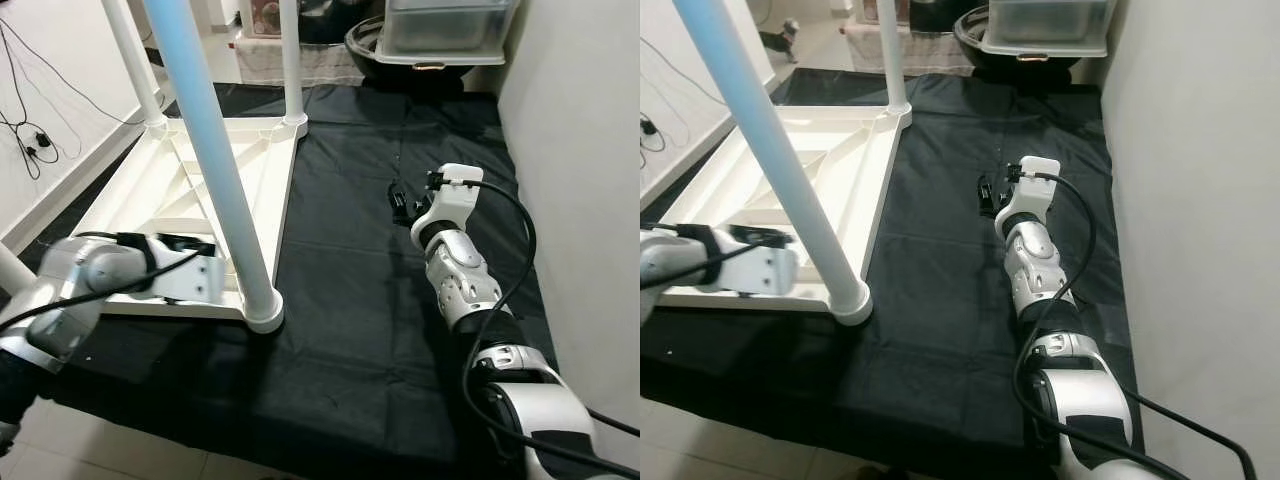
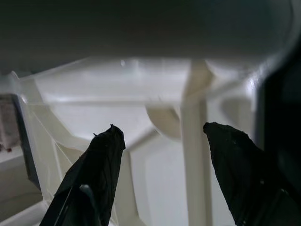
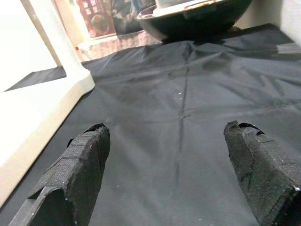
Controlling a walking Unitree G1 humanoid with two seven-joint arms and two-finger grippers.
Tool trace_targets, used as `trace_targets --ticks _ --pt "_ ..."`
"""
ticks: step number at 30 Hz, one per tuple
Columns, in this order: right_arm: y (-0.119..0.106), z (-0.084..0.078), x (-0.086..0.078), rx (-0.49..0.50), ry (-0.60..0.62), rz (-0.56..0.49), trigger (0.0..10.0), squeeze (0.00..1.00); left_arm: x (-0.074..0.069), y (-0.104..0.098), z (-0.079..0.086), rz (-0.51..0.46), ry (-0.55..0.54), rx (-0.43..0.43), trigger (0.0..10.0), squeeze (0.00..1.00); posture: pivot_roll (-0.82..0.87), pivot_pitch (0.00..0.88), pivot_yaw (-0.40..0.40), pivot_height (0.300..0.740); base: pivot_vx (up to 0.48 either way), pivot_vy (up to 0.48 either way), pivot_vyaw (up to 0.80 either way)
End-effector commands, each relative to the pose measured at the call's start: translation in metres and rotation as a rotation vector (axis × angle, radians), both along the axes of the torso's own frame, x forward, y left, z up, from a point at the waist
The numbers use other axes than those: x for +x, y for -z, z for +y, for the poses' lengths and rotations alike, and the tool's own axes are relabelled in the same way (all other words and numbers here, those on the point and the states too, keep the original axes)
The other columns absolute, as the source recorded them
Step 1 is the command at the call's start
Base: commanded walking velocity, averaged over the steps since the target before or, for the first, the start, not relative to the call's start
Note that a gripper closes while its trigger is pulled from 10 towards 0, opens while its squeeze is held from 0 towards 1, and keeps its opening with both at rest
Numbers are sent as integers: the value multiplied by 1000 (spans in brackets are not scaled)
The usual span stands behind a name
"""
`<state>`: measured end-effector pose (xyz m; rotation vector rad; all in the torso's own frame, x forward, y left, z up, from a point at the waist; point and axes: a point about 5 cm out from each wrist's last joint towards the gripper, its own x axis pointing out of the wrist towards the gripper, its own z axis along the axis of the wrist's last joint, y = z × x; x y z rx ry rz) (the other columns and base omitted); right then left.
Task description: Building children table
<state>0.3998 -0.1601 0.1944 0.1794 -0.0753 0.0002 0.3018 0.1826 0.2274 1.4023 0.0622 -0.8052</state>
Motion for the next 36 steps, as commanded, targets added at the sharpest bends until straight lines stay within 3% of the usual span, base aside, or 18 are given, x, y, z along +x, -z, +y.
trace_targets --ticks 1,4,10,11,14,16,20,23,24,25,26,27,32,34,36 --pt "5 3 -2 -4 -11 -3 10000 0 -7 2 -4 -16 -47 -74 10000 0 46 59 47 740 0 0 0" --pt "5 3 -2 -19 -13 -7 10000 0 -11 4 -6 -14 -64 -101 10000 0 46 59 47 740 0 0 0" --pt "15 3 -7 -36 -39 11 10000 0 -42 28 -11 41 -189 -194 10000 0 49 49 36 740 0 0 0" --pt "15 3 -7 -36 -39 11 10000 0 -42 28 -11 41 -189 -194 10000 0 49 49 36 740 0 0 0" --pt "22 3 -10 -38 -52 25 10000 0 -62 43 -11 71 -278 -233 10000 0 50 47 30 740 0 0 0" --pt "22 4 -11 -38 -54 26 10000 0 -66 46 -10 77 -299 -242 10000 0 50 47 30 740 0 0 0" --pt "24 8 -14 -67 -88 13 10000 0 -86 58 -14 60 -425 -384 10000 0 32 43 29 740 0 0 0" --pt "23 8 -16 -79 -96 1 10000 0 -90 59 -17 38 -452 -419 10000 0 25 43 28 740 0 0 0" --pt "24 9 -20 -98 -112 -10 10000 0 -92 57 -21 -36 -508 -535 10000 0 -4 44 15 740 0 0 0" --pt "26 11 -24 -106 -122 -17 10000 0 -93 55 -23 -78 -533 -599 10000 0 -4 44 15 740 0 0 0" --pt "26 11 -24 -106 -122 -17 10000 0 -93 55 -23 -78 -533 -599 10000 0 -4 44 15 740 0 0 0" --pt "27 13 -28 -111 -132 -23 10000 0 -95 54 -24 -115 -562 -655 10000 0 -4 44 15 740 0 0 0" --pt "26 15 -30 -118 -143 -38 10000 0 -95 54 -26 -124 -566 -686 10000 0 -25 42 30 740 0 0 0" --pt "20 23 -37 -130 -164 -90 10000 0 -97 55 -31 -171 -592 -788 10000 0 -37 36 42 740 0 0 0" --pt "18 25 -39 -133 -172 -107 10000 0 -98 55 -33 -190 -601 -824 10000 0 -37 36 42 740 0 0 0"
